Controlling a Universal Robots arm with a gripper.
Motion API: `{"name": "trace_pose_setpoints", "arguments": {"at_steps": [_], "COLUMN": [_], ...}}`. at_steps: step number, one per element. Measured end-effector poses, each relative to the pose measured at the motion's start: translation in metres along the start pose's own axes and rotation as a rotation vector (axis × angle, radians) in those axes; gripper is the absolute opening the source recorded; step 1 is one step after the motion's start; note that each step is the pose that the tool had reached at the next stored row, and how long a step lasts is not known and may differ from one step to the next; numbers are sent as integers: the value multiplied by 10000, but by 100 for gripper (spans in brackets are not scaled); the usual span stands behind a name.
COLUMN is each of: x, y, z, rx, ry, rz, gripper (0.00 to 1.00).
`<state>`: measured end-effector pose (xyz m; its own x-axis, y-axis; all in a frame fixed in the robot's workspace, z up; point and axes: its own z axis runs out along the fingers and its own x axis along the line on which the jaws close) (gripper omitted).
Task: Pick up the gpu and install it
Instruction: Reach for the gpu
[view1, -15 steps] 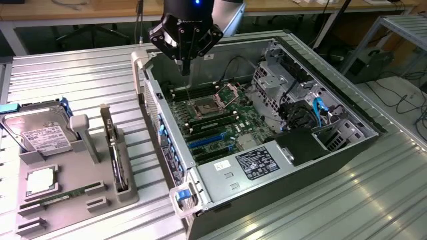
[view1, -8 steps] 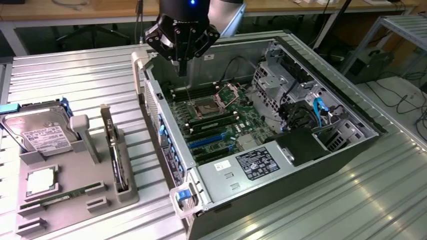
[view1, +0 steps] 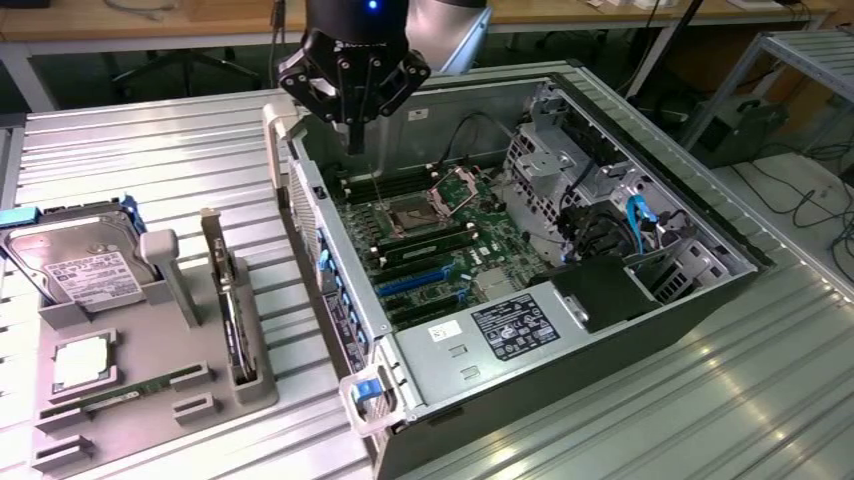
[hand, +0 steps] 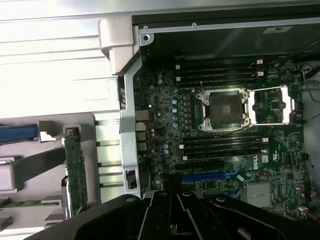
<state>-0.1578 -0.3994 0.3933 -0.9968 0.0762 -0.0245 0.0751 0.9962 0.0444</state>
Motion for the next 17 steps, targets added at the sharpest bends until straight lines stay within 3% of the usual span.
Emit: {"name": "trace_pose_setpoints", "arguments": {"at_steps": [17], "x": [151], "y": [-18], "z": [-5], "rx": [1], "ry": [1], "rz": [0], "gripper": [11]}}
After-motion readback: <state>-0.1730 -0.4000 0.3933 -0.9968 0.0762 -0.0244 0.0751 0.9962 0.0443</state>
